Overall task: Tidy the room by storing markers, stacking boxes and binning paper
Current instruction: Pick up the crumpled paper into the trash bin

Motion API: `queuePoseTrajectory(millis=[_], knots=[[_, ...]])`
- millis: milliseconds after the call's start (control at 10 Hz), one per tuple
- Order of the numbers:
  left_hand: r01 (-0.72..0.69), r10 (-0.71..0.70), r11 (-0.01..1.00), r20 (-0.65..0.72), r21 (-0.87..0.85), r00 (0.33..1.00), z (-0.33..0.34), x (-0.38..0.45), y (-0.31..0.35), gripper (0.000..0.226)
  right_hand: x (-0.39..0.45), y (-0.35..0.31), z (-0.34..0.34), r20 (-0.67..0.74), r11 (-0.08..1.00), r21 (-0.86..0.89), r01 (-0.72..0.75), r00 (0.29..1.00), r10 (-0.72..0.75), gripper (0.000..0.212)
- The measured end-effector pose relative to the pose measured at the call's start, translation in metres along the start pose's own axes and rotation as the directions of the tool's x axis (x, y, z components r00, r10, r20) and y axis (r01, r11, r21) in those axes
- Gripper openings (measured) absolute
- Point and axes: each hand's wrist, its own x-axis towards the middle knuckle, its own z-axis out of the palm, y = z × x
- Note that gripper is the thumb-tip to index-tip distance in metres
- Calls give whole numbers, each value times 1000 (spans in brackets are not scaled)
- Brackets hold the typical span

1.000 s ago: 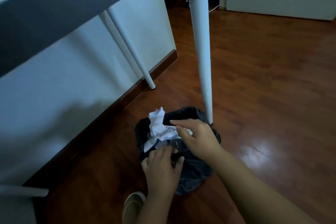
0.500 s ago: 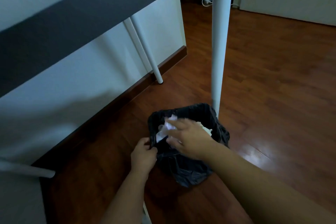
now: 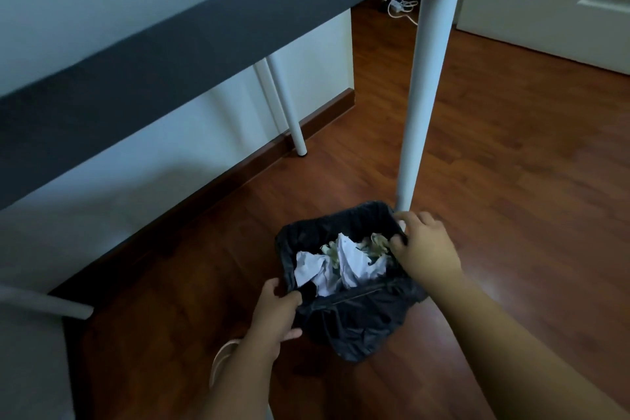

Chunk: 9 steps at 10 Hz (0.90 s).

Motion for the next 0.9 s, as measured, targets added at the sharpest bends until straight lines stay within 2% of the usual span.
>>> queuePoseTrajectory(millis=[100,200,300,400,500,600,700,800,900], knots=[[100,-89,988,95,-116,992,4,-9,-6,79,-12,23,10,343,942,135,-307,907,246,40],[98,-77,971,99,-220,992,7,-23,-15,86,-33,32,13,373,901,229,-369,888,268,22],[81,-58,963,97,-259,994,2,-45,-27,87,-60,32,-1,396,904,231,-360,884,251,17],[86,-50,964,145,-253,988,-6,-78,-35,81,-87,27,-26,390,927,187,-325,891,234,35],[84,-38,969,196,-231,980,-14,-115,-48,75,-122,19,-47,394,962,85,-260,895,207,42],[47,-13,985,202,-166,979,-26,-154,-64,67,-167,9,-63,435,965,39,-260,874,218,42],[19,8,989,178,-146,984,-51,-189,-83,62,-214,-7,-75,437,943,85,-321,863,254,37],[25,-16,998,139,-61,990,-97,-235,-105,58,-256,-35,-79,442,935,158,-318,869,221,32],[11,-30,988,124,157,992,-147,-270,-114,51,-293,-69,-75,475,943,191,-271,867,153,30]])
